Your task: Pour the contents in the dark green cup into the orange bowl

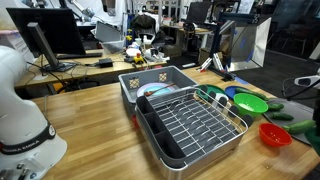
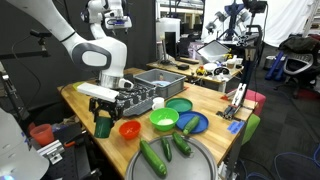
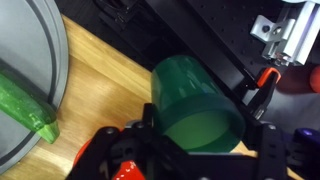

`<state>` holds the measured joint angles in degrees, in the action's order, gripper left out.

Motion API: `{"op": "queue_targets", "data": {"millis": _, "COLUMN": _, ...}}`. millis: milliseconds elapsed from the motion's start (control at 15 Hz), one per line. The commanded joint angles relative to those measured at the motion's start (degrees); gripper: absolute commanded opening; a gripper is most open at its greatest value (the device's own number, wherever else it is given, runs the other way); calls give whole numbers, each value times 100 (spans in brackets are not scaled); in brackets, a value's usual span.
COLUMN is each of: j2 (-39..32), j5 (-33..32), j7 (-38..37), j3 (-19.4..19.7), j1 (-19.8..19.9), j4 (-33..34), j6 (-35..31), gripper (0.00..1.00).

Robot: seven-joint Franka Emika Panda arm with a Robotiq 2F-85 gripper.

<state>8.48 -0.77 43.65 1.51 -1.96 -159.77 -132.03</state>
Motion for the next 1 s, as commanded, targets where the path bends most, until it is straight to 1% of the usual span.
{"op": "queue_targets", "data": {"millis": 0, "j2": -122, "j5": -124, "j7": -581, "j3": 2, "j1": 56, "j4": 81, "j6": 19, "gripper": 53}}
{"op": "queue_targets", "data": {"millis": 267, "j2": -322, "j5": -248, "j7": -1134, "j3": -4, "j1": 69, "j4": 380, "j6": 102, "gripper": 53}}
{"op": "queue_targets", "data": {"millis": 533, "j2": -749, "j5": -448, "j7": -1489, "j3": -42, "j1": 53, "j4": 873, "j6": 345, "gripper": 53}}
{"op": "queue_targets", "data": {"millis": 933, "j2": -1498, "j5": -788, "j7": -1728, "j3": -183, "j1": 18, "j4": 1850, "j6": 1454, "gripper": 53}}
